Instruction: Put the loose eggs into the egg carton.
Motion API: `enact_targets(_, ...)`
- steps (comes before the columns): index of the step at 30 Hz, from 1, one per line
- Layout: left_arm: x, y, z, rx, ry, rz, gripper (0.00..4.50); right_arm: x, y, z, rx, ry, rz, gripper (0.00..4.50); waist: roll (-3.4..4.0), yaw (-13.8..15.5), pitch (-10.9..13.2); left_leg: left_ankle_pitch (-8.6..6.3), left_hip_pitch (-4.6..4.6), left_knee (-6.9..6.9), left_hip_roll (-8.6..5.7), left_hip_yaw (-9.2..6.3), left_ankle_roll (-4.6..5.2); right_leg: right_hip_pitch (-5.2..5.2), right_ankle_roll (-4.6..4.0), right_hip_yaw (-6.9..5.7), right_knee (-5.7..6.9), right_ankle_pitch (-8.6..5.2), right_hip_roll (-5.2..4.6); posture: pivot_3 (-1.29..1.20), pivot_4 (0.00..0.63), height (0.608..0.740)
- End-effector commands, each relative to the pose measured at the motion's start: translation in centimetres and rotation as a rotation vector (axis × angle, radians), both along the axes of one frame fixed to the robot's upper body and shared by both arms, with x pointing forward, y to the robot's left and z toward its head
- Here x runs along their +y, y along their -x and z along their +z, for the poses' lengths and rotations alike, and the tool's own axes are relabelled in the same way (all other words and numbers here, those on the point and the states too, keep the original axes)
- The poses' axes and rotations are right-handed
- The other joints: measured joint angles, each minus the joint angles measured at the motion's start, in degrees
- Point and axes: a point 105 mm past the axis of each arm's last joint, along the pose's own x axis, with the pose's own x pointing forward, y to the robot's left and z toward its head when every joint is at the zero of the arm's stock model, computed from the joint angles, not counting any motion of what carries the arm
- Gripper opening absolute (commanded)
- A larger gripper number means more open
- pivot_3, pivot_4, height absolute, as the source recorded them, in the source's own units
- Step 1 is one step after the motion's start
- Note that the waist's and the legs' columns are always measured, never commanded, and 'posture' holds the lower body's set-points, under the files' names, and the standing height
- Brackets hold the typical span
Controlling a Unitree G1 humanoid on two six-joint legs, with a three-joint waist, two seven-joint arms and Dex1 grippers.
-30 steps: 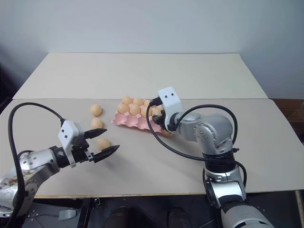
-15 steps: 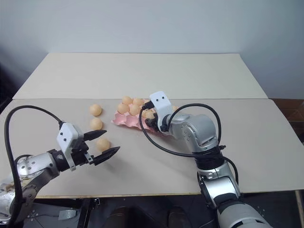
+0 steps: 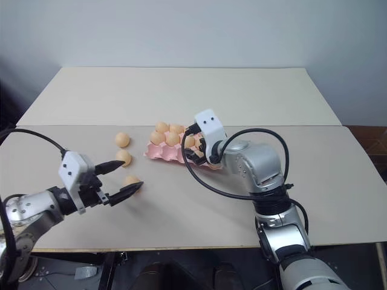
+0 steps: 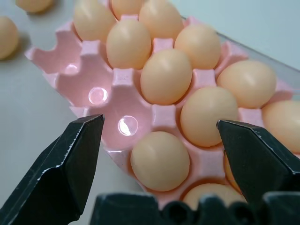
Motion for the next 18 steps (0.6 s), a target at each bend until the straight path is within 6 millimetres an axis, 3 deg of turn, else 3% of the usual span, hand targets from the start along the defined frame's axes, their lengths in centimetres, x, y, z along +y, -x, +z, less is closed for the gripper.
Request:
enact_targets(1, 2.2, 0.4, 2.3, -0.019, 0.025, 0.017, 4.5, -1.0, 1.9, 5.3, -0.131, -0.072, 0.102, 4.47, 0.0, 0.09, 0.0, 0.0, -0.01, 0.0, 0.01, 0.0, 0.0, -0.01, 0.0, -0.02, -0.01, 0.0, 0.0, 0.0, 0.15, 0.74)
enact_targets(4, 4.2, 1.2, 3.0, 0.029, 0.017, 0.024, 4.5, -3.4, 2.7, 6.4, -0.203, -0.045, 0.166, 4.47, -0.01, 0.19, 0.0, -0.02, 0.01, -0.02, 0.01, -0.01, 0.03, 0.06, 0.0, -0.05, -0.08, 0.0, -0.01, 0.0, 0.15, 0.74)
enact_targets(11, 8.3, 3.3, 3.2, 0.138, -0.016, 0.067, 4.5, -10.3, 2.1, 4.2, -0.328, 0.166, 0.232, 4.47, -0.03, -0.15, 0.01, -0.04, 0.12, -0.03, -0.03, 0.07, 0.07, 0.09, 0.0, 0.0, -0.09, -0.01, -0.02, 0.0, 0.15, 0.74)
enact_targets(14, 8.3, 4.2, 4.6, 0.134, 0.041, 0.084, 4.5, -11.6, 3.0, 4.8, -0.331, 0.156, 0.298, 4.47, -0.03, -0.42, 0.01, -0.05, 0.2, -0.07, 0.01, 0.11, 0.07, 0.1, -0.01, 0.08, -0.08, -0.01, 0.02, 0.0, 0.15, 0.74)
enact_targets(18, 6.2, 4.7, 4.8, 0.145, 0.143, 0.107, 4.5, -12.5, 3.5, 5.1, -0.334, 0.16, 0.319, 4.47, -0.03, -0.17, 0.01, -0.07, 0.18, -0.06, 0.03, 0.1, 0.1, 0.13, -0.01, 0.09, -0.12, -0.01, -0.01, 0.0, 0.15, 0.74)
